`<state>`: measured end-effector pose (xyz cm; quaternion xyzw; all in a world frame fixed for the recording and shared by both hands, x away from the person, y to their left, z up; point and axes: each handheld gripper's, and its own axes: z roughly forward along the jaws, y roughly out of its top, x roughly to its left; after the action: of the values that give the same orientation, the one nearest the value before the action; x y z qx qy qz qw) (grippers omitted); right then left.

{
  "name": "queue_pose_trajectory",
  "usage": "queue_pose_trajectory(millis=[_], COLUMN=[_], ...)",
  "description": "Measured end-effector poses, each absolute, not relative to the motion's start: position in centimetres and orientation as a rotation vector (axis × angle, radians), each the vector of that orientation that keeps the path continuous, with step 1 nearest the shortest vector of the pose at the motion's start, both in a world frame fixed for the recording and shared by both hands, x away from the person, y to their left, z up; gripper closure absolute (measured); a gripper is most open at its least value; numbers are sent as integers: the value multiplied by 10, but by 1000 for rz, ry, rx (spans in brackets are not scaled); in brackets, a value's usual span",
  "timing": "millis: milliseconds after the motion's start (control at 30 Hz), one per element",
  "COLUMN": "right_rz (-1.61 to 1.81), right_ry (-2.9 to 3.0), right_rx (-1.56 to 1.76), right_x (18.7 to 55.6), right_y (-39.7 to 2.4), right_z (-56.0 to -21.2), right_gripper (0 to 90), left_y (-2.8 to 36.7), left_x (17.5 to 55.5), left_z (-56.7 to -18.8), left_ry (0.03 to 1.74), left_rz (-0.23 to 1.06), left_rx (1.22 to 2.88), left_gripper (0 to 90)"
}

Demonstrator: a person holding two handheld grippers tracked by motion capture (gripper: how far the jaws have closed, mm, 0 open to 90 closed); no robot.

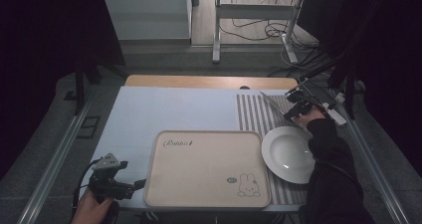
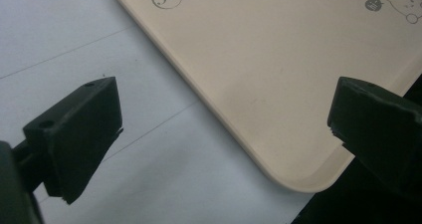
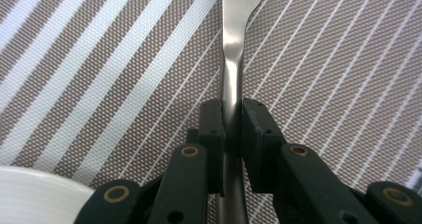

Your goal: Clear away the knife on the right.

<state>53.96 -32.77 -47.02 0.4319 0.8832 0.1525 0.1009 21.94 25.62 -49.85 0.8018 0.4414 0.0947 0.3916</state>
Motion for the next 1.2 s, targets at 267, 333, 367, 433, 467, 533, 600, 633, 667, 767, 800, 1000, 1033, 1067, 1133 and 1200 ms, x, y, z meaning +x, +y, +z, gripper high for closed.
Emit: queue_pose_trajectory(millis=[267, 333, 367, 433, 467, 533, 600, 633, 667, 767, 800, 1000, 1033, 1067, 1133, 1200], right_rz=[523, 529, 537, 549, 560, 573, 587, 592, 604, 626, 639, 683, 688, 692, 704, 723], right_ry=[2545, 2545, 2544, 2541, 2541, 2541, 2535, 2536, 2532, 2531, 2534, 2543, 2543, 2545, 2546, 2547], right_rx=[1305, 1307, 1308, 1304, 1302, 1297, 1285, 1279, 1275, 1263, 1254, 1220, 1217, 1213, 1197, 1190], right_x=[537, 535, 533, 529, 527, 523, 518, 516, 514, 506, 503, 486, 483, 480, 475, 469], right_y=[-339, -340, -340, -340, -339, -337, -335, -334, -333, -328, -326, -314, -312, -310, -306, -301], right_z=[-454, -451, -451, -448, -447, -443, -440, -438, -437, -433, -433, -432, -432, -433, -433, -434], right_gripper=[806, 806, 806, 806, 806, 806, 806, 806, 806, 806, 806, 806, 805, 805, 806, 806], left_y=[256, 256, 256, 256, 256, 256, 256, 256, 256, 256, 256, 256, 256, 256, 256, 256], left_x=[219, 219, 219, 219, 220, 219, 219, 219, 220, 220, 220, 220, 220, 220, 220, 220], left_z=[-498, -498, -498, -498, -498, -498, -498, -498, -498, -498, -498, -498, -498, -498, -498, -499], left_ry=[1121, 1120, 1121, 1122, 1121, 1122, 1122, 1122, 1122, 1122, 1123, 1120, 1121, 1121, 1121, 1122], left_rz=[240, 241, 241, 241, 241, 241, 241, 241, 242, 241, 241, 243, 243, 243, 243, 242], left_rx=[2035, 2037, 2037, 2037, 2038, 2037, 2038, 2038, 2039, 2039, 2039, 2043, 2042, 2042, 2042, 2043], left_gripper=[18, 18, 18, 18, 18, 18, 18, 18, 18, 18, 18, 18, 18, 18, 18, 18])
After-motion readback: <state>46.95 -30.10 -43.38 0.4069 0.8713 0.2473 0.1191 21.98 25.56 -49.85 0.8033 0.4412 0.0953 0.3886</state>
